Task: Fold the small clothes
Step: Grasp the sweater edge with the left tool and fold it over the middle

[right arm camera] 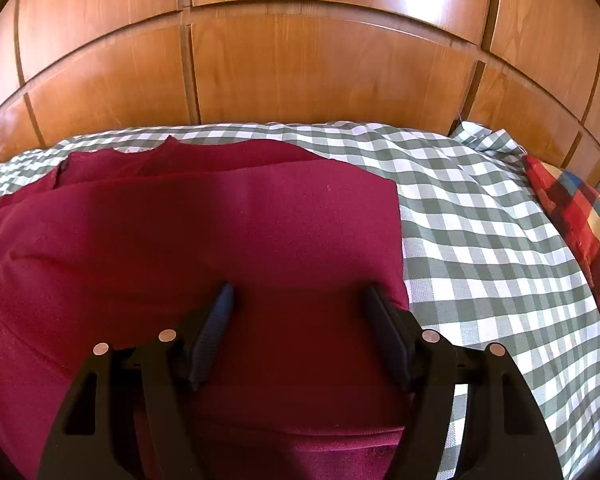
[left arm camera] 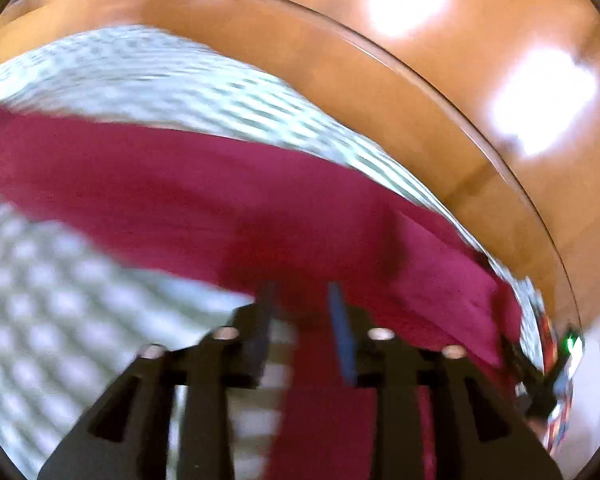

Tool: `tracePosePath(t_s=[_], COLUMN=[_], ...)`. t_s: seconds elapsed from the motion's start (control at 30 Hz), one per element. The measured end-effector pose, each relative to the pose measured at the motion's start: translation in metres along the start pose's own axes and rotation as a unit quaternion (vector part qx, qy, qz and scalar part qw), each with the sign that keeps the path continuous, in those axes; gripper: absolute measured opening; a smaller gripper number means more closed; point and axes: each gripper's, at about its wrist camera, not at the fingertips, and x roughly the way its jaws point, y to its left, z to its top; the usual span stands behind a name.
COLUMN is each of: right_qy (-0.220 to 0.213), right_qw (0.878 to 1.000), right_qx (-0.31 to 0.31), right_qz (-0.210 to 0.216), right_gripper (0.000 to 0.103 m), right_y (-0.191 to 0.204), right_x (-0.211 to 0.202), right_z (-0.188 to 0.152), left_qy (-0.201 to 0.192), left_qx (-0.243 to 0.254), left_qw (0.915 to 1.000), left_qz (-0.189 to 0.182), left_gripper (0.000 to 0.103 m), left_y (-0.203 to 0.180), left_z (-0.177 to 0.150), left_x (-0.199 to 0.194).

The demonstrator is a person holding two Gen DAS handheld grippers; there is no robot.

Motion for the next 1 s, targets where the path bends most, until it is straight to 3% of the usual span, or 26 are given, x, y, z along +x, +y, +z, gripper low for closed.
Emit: tracePosePath(t_s=[0.13,0.3,0.37,0.53,0.6,0.63,0.67,0.8,1.0], right_qy=[-0.001,-0.001,-0.001,-0.002,-0.002,-0.003,-0.003,-0.003,-0.004], right_qw=[1.0,1.0,1.0,1.0,1.0,1.0,1.0,1.0,1.0], right_qx=[-0.001,-0.003,-0.003,-0.007,-0.009,-0.009,-0.01,-0.011,-0.013], right_qz=[-0.001,-0.004,-0.005,-0.015,-0.018,-0.019,-0.02,-0.022,-0.025], right_gripper=[0.067,0.067,0.067,0.069,0.069,0.069,0.069,0.069,0.069], right_y=[0.0,0.002,0.002,0.004,0.005,0.005,0.005,0.006,0.006], right_x=[0.0,0.0,0.0,-0.001,-0.001,-0.001,-0.001,-0.001,-0.002], right_z=[0.0,0.0,0.0,0.0,0.0,0.0,0.0,0.0,0.0], left_qy=[-0.036,-0.079,-0.085,-0.081,-0.077,-0.072,-0.065,-0.076,-0.129], left_qx=[-0.11,-0.229,-0.251,-0.261,-0.255,-0.24,-0.23,-0.2,-0.099], left_qw=[0.9915,0.9628,0.9568,0.9451,0.9462,0.9488,0.9519,0.9611,0.9829], left_qz=[0.059,0.12,0.12,0.18,0.184,0.192,0.192,0.174,0.087], left_gripper=[0.039,0.038,0.039,0.038,0.035,0.017,0.008,0.006,0.006], left_y=[0.091,0.19,0.211,0.249,0.253,0.252,0.251,0.232,0.141], left_z=[0.016,0.039,0.049,0.074,0.081,0.086,0.089,0.103,0.116], left_x=[-0.033,-0.063,-0.065,-0.052,-0.045,-0.042,-0.039,-0.047,-0.082])
